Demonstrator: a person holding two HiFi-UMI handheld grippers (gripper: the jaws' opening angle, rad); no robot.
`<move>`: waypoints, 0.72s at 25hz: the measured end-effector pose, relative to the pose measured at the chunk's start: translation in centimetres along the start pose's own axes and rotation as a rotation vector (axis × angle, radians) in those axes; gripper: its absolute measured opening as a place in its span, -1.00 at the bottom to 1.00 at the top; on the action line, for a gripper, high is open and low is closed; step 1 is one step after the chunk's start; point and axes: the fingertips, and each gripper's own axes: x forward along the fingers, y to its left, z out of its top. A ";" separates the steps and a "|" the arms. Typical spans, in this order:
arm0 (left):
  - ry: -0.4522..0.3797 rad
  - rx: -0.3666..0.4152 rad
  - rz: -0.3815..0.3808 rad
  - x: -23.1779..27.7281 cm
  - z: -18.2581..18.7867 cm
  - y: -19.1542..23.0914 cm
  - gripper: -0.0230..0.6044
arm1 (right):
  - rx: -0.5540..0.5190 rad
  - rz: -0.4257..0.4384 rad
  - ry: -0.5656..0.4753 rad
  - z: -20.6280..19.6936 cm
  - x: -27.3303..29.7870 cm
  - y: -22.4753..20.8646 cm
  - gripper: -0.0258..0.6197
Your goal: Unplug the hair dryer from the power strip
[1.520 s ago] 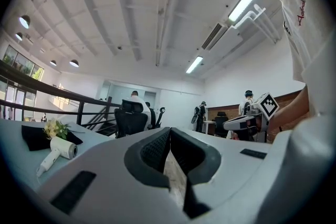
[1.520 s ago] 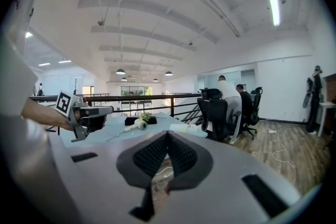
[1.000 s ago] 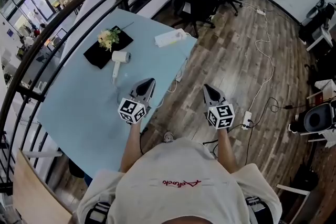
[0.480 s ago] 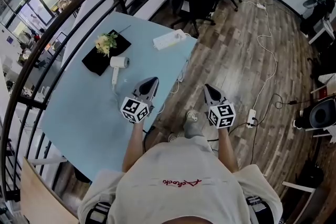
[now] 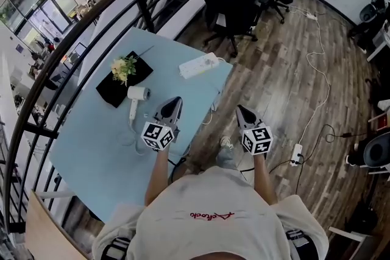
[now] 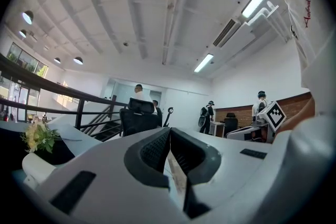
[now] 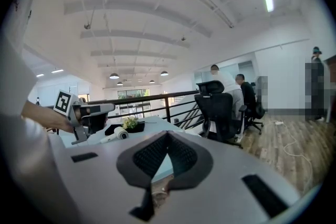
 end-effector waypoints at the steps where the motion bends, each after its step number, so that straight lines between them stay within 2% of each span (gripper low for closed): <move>1: 0.000 0.001 0.009 1.0 0.1 0.5 -0.89 | 0.002 0.006 -0.002 0.3 0.9 -0.9 -0.86; 9: 0.015 0.030 0.076 7.2 0.9 3.5 -0.89 | 0.003 0.096 0.004 3.0 8.1 -5.9 -0.86; 18: 0.025 0.068 0.226 11.6 2.1 7.0 -0.89 | -0.011 0.235 0.010 5.5 15.0 -10.1 -0.86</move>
